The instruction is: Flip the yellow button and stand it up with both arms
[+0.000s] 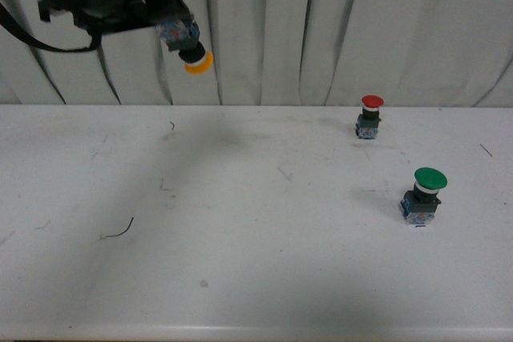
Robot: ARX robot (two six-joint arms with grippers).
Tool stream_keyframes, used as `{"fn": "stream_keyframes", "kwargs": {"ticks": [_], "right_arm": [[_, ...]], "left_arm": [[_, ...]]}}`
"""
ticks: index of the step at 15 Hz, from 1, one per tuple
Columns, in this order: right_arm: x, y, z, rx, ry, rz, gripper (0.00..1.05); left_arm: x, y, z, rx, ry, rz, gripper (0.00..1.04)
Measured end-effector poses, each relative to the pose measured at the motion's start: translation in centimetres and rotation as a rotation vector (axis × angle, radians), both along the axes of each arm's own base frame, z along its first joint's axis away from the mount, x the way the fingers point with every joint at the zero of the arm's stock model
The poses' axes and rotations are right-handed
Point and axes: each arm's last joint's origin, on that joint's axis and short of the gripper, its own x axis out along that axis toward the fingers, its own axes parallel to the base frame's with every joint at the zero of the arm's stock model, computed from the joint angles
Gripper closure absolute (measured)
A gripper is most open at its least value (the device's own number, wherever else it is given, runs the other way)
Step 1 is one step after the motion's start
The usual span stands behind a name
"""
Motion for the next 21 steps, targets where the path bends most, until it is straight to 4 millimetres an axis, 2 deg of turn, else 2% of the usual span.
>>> {"fn": "stream_keyframes", "kwargs": {"ticks": [1, 3, 6, 9, 10, 14, 16, 17, 19, 20, 21], "right_arm": [[0.0, 0.0, 0.0, 0.000, 0.000, 0.000, 0.07], [0.0, 0.0, 0.0, 0.000, 0.000, 0.000, 0.07], [0.0, 0.0, 0.0, 0.000, 0.000, 0.000, 0.07], [0.0, 0.0, 0.0, 0.000, 0.000, 0.000, 0.07], [0.0, 0.0, 0.0, 0.000, 0.000, 0.000, 0.07], [0.0, 0.0, 0.0, 0.000, 0.000, 0.000, 0.07], [0.0, 0.0, 0.0, 0.000, 0.000, 0.000, 0.07], [0.0, 0.0, 0.0, 0.000, 0.000, 0.000, 0.07], [0.0, 0.0, 0.0, 0.000, 0.000, 0.000, 0.07], [0.0, 0.0, 0.0, 0.000, 0.000, 0.000, 0.07], [0.0, 0.0, 0.0, 0.000, 0.000, 0.000, 0.07]], "left_arm": [[-1.5, -0.2, 0.9, -0.005, -0.029, -0.012, 0.76], [-4.0, -1.2, 0.6, 0.014, -0.020, -0.035, 0.76], [-6.1, -2.1, 0.1, 0.013, -0.031, -0.077, 0.76], [-7.4, -1.3, 0.7, -0.046, -0.109, -0.090, 0.76], [-7.4, -0.9, 0.5, -0.082, -0.123, -0.097, 0.76], [-8.5, 1.1, -1.1, -0.464, -0.250, -0.233, 0.76], [-8.6, 1.3, -2.2, -0.637, -0.308, -0.292, 0.76], [-8.5, 1.2, -3.5, -0.695, -0.289, -0.308, 0.76], [-7.8, 0.8, -6.1, -0.749, -0.162, -0.286, 0.76], [-7.8, 0.6, -9.0, -0.814, -0.009, -0.245, 0.76], [-8.0, 0.9, -10.4, -0.892, 0.086, -0.184, 0.76]]}}
